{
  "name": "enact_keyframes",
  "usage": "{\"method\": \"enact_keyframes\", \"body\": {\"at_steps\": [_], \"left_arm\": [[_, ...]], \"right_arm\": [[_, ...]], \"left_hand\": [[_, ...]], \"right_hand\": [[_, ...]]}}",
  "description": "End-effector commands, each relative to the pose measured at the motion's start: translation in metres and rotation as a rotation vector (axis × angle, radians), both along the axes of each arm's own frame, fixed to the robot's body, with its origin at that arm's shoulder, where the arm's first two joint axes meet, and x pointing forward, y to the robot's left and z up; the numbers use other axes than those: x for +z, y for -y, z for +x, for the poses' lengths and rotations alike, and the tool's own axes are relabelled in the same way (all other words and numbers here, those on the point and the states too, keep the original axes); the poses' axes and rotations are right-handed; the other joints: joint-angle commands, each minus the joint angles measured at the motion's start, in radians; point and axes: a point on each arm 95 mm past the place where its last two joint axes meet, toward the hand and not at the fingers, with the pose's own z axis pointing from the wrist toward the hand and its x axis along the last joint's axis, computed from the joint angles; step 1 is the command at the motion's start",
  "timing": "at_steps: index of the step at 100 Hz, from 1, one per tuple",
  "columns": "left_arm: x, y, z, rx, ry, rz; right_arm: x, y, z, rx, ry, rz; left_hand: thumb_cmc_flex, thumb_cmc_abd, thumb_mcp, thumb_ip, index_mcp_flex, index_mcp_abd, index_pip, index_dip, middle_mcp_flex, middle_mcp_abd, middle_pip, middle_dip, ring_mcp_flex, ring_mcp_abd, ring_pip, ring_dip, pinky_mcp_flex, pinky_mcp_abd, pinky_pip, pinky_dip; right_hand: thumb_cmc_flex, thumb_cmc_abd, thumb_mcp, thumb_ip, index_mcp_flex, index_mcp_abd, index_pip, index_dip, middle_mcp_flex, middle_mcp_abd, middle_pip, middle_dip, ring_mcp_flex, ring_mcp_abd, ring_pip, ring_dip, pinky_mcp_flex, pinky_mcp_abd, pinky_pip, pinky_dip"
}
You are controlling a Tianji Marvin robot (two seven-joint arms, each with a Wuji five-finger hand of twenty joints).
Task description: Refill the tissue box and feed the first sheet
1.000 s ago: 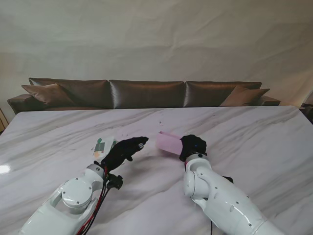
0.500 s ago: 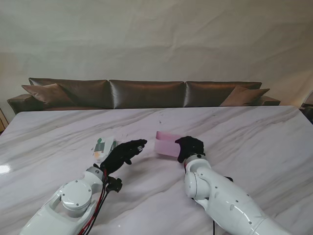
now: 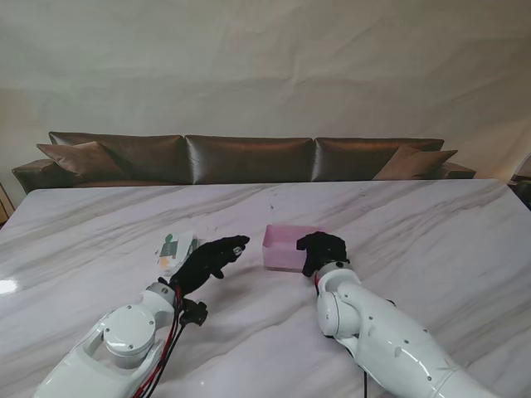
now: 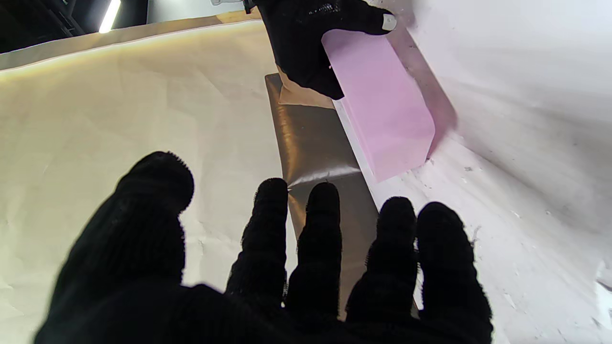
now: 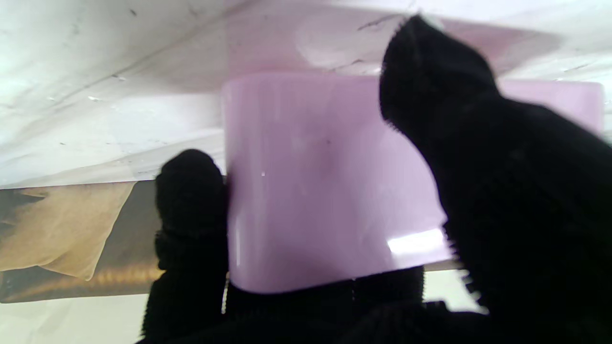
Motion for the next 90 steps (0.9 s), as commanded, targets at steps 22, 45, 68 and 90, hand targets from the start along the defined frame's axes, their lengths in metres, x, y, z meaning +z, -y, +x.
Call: {"method": "enact_keyframes", "body": {"at_steps": [22,45,68,90], "left_arm": [[-0.002,0.0,-0.002,-0.011,-0.01,-0.008],[0.001,0.001,-0.003,-0.012,-0.007,-0.009],[0.008,-0.002,-0.003,0.004,0.026,0.016],[0.016,-0.006,-0.007,0.016,0.052,0.064]], "right_arm": [[0.001,0.003,-0.001,0.019,-0.013,0.007],[0.003,0.006,-0.002,0.038,-0.013,0.006],[0.015,0.007,-0.007,0.041,0.024,0.062],[0.03,0.007,-0.019,0.059,0.044,0.096]], "left_hand": [[-0.013,0.0,-0.006,-0.009,-0.017,-0.053,-0.01,-0.012,-0.028,-0.027,-0.013,-0.006,-0.019,-0.026,0.007,-0.001,-0.006,-0.008,-0.75,0.006],[-0.01,-0.002,-0.005,-0.009,-0.012,-0.049,-0.008,-0.012,-0.023,-0.026,-0.01,-0.005,-0.013,-0.025,0.01,0.001,-0.001,-0.009,-0.746,0.008],[-0.01,-0.004,-0.003,-0.008,-0.003,-0.047,0.0,-0.008,-0.007,-0.027,0.001,0.001,-0.003,-0.018,0.02,0.008,0.002,-0.011,-0.738,0.013],[-0.009,-0.007,-0.001,-0.008,0.002,-0.046,0.007,-0.004,-0.005,-0.028,0.007,0.005,-0.002,-0.019,0.025,0.012,0.001,-0.01,-0.737,0.013]], "right_hand": [[-0.037,-0.016,0.055,0.112,-0.005,0.0,-0.091,0.092,-0.058,0.003,-0.091,-0.11,-0.054,0.03,-0.167,-0.075,-0.048,-0.044,-0.081,-0.019],[-0.092,-0.034,0.059,0.097,-0.051,-0.005,-0.124,0.096,-0.118,0.011,-0.144,-0.144,-0.11,0.029,-0.229,-0.105,-0.094,-0.034,-0.129,-0.027],[-0.439,-0.103,0.103,0.01,-0.195,0.012,-0.236,0.069,-0.21,0.025,-0.216,-0.198,-0.187,0.039,-0.292,-0.15,-0.138,0.006,-0.199,-0.032],[-0.555,-0.101,0.122,-0.019,-0.283,0.02,-0.315,0.044,-0.366,0.057,-0.258,-0.23,-0.35,0.054,-0.355,-0.183,-0.264,0.078,-0.303,-0.032]]}}
